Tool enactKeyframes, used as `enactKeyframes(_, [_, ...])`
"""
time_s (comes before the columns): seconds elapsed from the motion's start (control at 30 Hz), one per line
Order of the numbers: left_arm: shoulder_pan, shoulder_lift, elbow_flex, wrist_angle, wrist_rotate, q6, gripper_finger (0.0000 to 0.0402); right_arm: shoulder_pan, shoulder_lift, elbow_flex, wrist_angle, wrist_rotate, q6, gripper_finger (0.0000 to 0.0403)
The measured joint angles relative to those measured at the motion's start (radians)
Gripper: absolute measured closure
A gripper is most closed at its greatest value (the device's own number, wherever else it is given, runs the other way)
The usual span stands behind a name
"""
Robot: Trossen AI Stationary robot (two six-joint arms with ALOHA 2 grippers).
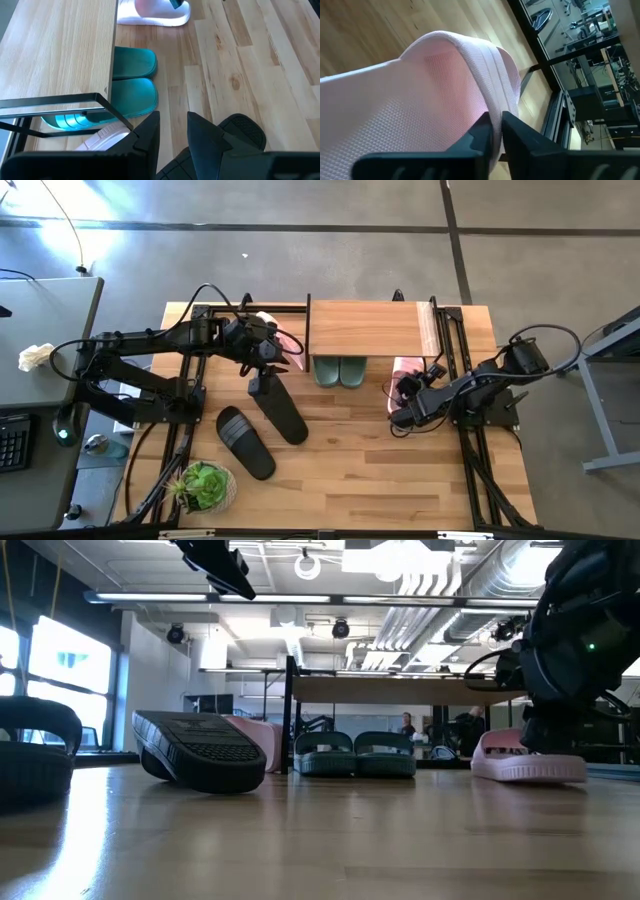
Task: Pick and place slides into the shelf
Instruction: Put the left pink slide under the shelf
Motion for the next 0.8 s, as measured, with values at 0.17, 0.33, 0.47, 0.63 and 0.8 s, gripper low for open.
enactKeyframes(0.17, [0.0, 0.0, 0.0, -0.001, 0.0, 0.0, 0.0318, 0.0, 0.0, 0.0, -0.008, 0.0, 0.008, 0.0312])
enactKeyframes(0.33, [0.0, 0.0, 0.0, -0.002, 0.0, 0.0, 0.0318, 0.001, 0.001, 0.012, -0.036, -0.012, 0.011, 0.0283])
enactKeyframes(0.47, [0.0, 0.0, 0.0, -0.002, 0.0, 0.0, 0.0318, 0.02, 0.001, 0.066, -0.157, -0.014, 0.087, 0.0279])
enactKeyframes(0.63, [0.0, 0.0, 0.0, -0.003, 0.0, 0.0, 0.0318, 0.083, 0.001, 0.163, -0.327, -0.049, 0.193, 0.0279])
enactKeyframes(0.8, [0.0, 0.0, 0.0, -0.003, 0.0, 0.0, 0.0318, 0.144, 0.001, 0.243, -0.385, -0.089, 0.205, 0.0279])
